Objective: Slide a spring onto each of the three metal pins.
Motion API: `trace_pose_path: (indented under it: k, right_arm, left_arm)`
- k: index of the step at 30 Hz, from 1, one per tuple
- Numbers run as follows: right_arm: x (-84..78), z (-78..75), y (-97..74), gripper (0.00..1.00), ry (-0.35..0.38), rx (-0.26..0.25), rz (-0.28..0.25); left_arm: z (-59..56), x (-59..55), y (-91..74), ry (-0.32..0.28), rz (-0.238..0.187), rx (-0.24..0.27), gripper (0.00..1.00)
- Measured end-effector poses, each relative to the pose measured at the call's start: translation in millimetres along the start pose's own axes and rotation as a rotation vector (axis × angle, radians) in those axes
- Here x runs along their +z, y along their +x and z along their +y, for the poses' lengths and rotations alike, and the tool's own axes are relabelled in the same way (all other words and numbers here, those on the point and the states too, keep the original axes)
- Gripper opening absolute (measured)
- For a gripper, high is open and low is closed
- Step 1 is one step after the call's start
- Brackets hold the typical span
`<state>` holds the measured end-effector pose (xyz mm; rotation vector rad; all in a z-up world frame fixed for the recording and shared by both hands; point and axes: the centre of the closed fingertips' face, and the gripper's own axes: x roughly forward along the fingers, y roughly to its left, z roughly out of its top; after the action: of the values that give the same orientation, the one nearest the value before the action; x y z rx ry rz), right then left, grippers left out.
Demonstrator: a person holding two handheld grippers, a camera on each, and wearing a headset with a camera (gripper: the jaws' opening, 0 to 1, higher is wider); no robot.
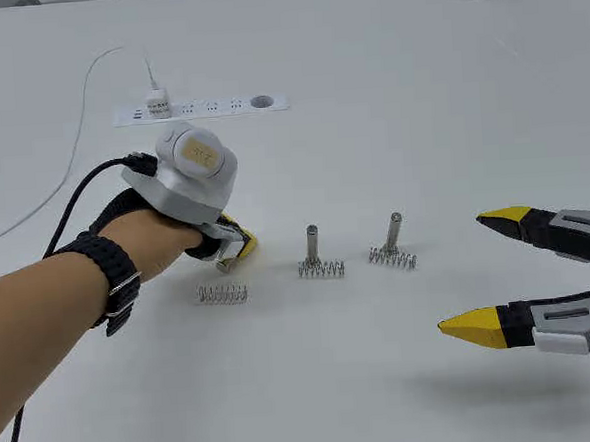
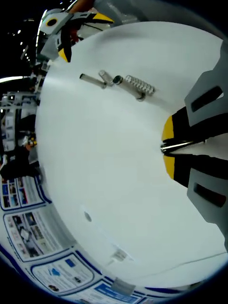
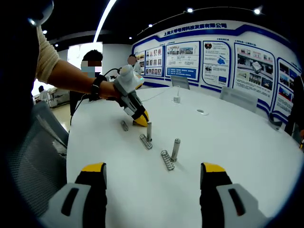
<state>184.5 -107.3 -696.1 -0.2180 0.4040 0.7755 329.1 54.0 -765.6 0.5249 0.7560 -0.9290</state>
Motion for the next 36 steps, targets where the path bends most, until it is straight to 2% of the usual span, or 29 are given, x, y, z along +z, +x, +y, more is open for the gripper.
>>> trace_pose_path:
  k: [14, 19, 24, 26, 36]
  right_arm:
    - [-0.4, 1.5, 0.7, 0.82, 0.003, 0.006, 0.005]
    - [0.0, 0.1, -0.1, 0.82, 0.006, 0.001, 0.002]
    - [-0.1, 0.6, -0.2, 0.82, 0.005, 0.002, 0.002]
    - [0.3, 0.6, -0.4, 0.81, 0.004, 0.002, 0.002]
    - [1.6, 2.1, 0.5, 0.81, 0.000, 0.006, 0.001]
  left_arm:
    - [-0.5, 1.5, 0.4, 0.008, 0.019, -0.004, 0.09]
    - [-0.1, 0.9, -0.2, -0.011, 0.020, -0.002, 0.08]
    - [0.5, 0.0, -0.9, -0.060, 0.018, 0.000, 0.08]
    - [-2.3, -0.5, -1.8, -0.075, 0.019, -0.014, 0.08]
    - [-1.0, 4.7, -16.9, -0.099, -0.020, -0.012, 0.08]
